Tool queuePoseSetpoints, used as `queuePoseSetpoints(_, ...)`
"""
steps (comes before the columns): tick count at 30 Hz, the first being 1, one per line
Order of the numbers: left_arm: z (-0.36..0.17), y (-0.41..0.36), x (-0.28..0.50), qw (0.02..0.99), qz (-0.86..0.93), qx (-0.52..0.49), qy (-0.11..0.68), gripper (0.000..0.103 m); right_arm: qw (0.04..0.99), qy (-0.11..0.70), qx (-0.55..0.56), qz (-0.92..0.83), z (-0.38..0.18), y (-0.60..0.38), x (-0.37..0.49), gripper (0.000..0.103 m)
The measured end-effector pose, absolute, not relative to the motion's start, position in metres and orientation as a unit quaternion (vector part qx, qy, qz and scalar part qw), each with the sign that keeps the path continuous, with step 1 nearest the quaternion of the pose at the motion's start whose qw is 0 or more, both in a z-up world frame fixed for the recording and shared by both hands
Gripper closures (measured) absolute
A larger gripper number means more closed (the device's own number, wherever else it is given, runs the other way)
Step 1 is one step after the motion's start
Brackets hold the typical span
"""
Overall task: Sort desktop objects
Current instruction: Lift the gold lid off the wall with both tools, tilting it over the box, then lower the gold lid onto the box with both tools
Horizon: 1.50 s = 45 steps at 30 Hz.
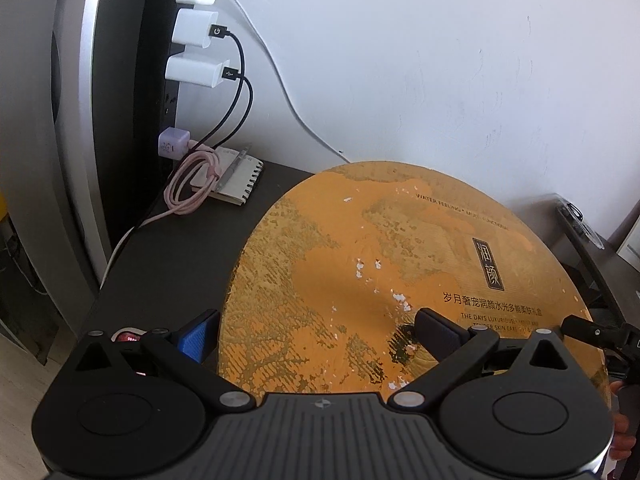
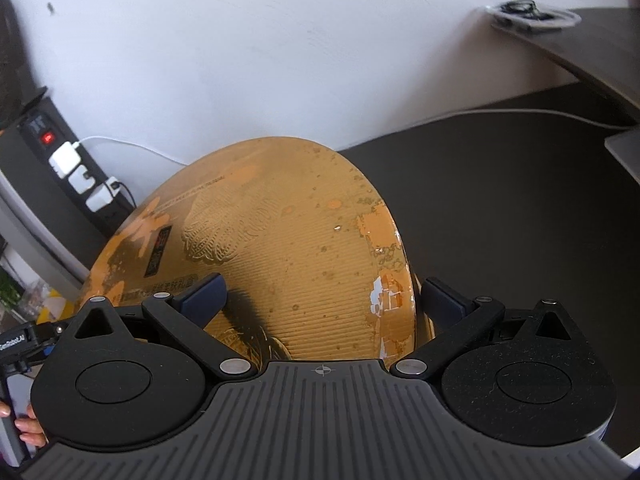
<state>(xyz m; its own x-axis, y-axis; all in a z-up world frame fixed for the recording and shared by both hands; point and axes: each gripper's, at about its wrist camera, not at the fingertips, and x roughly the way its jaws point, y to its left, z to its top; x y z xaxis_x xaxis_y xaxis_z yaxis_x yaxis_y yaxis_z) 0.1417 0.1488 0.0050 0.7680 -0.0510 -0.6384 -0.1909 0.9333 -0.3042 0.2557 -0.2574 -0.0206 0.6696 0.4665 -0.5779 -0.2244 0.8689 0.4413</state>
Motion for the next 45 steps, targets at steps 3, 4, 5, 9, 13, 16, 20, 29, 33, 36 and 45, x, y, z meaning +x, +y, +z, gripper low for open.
queuePoseSetpoints(3, 0.005, 0.151, 0.145, 0.921, 0.033, -0.178, 0.345, 0.003, 0.894, 0.364, 0.182, 0.186, -0.023, -0.260, 0.259, 0.000)
queuePoseSetpoints(4, 0.004, 0.152, 0.146, 0.919, 0.031, -0.181, 0.348, 0.003, 0.893, 0.366, 0.190, 0.182, -0.023, -0.261, 0.260, 0.000)
queuePoseSetpoints(5, 0.004, 0.154, 0.146, 0.918, 0.030, -0.183, 0.350, 0.003, 0.891, 0.368, 0.198, 0.178, -0.022, -0.262, 0.261, 0.000)
queuePoseSetpoints(9, 0.006, 0.156, 0.134, 0.920, 0.041, -0.173, 0.350, 0.003, 0.899, 0.345, 0.207, 0.171, -0.013, -0.267, 0.246, 0.000)
queuePoseSetpoints(13, 0.016, 0.155, 0.106, 0.928, 0.044, -0.164, 0.332, 0.002, 0.918, 0.323, 0.178, 0.148, 0.002, -0.267, 0.214, 0.000)
queuePoseSetpoints(16, 0.023, 0.146, 0.077, 0.940, 0.050, -0.131, 0.311, 0.002, 0.928, 0.307, 0.153, 0.146, 0.014, -0.260, 0.181, 0.000)
queuePoseSetpoints(20, 0.026, 0.123, 0.038, 0.949, 0.052, -0.077, 0.300, 0.001, 0.932, 0.296, 0.139, 0.156, 0.023, -0.250, 0.138, 0.000)
queuePoseSetpoints(29, 0.022, 0.086, 0.005, 0.946, 0.060, -0.051, 0.314, 0.001, 0.931, 0.326, 0.084, 0.139, 0.014, -0.218, 0.074, 0.000)
queuePoseSetpoints(33, 0.019, 0.081, 0.004, 0.945, 0.053, -0.054, 0.317, 0.000, 0.937, 0.319, 0.041, 0.134, 0.013, -0.205, 0.061, 0.000)
queuePoseSetpoints(36, 0.015, 0.075, 0.004, 0.945, 0.046, -0.054, 0.318, 0.001, 0.936, 0.321, 0.039, 0.135, 0.013, -0.201, 0.061, 0.000)
queuePoseSetpoints(45, 0.009, 0.075, 0.021, 0.944, 0.033, -0.064, 0.321, 0.000, 0.938, 0.322, 0.052, 0.119, 0.013, -0.194, 0.071, 0.000)
